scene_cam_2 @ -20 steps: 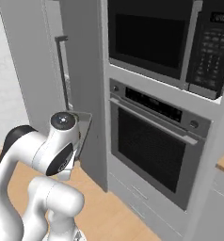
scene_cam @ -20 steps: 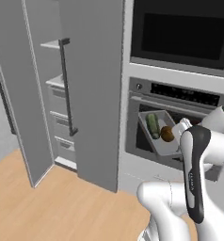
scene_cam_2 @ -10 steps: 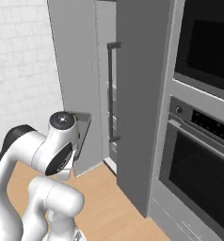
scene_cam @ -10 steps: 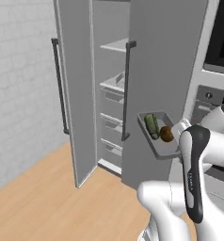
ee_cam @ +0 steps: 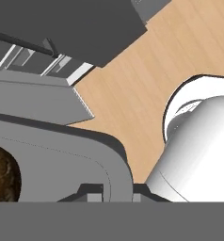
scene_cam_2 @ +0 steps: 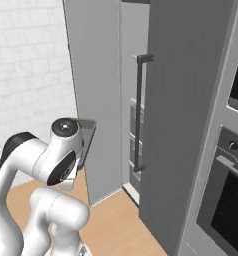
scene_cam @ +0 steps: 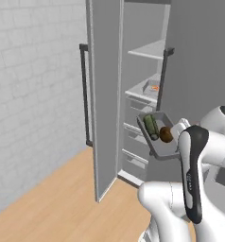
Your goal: Take the meat container that has the shrimp and place it on the second highest rack of the freezer. Then take the vegetable container that has the mushroom and cucumber and place it on the highest rack of the freezer.
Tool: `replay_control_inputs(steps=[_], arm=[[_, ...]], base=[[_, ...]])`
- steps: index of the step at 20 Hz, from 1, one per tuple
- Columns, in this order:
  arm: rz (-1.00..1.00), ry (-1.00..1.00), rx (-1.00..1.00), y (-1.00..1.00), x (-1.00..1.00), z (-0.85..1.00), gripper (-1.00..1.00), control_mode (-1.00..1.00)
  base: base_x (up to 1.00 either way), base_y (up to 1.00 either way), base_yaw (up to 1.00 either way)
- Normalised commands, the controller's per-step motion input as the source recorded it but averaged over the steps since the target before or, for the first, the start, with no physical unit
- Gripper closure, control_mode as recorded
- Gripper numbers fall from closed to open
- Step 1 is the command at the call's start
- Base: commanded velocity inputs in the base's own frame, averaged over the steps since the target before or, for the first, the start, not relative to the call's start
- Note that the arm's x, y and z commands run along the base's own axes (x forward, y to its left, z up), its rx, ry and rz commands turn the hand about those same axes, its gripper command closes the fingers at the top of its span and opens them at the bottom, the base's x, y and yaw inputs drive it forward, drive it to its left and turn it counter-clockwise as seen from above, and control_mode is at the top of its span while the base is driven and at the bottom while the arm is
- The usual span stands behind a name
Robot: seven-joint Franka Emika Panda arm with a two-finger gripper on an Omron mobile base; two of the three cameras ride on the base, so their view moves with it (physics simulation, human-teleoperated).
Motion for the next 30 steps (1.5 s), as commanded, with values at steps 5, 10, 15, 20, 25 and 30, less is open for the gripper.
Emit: replay_control_inputs(steps=[5,10,15,20,25,30], arm=[[0.00,0.00,0.00,0.00,0.00,0.00,1.00,1.00],[0.00,0.00,0.00,0.00,0.00,0.00,1.00,1.00],[0.00,0.00,0.00,0.00,0.00,0.00,1.00,1.00],[0.00,0.00,0.00,0.00,0.00,0.00,1.00,1.00],[0.00,0.00,0.00,0.00,0.00,0.00,1.00,1.00],[0.00,0.00,0.00,0.00,0.00,0.00,1.00,1.00]], base=[[0.64,0.04,-0.11],[0.76,0.20,-0.18],[0.68,0.12,-0.21],[0.41,0.00,-0.27],[0.36,0.02,-0.34],[0.46,0.26,-0.31]])
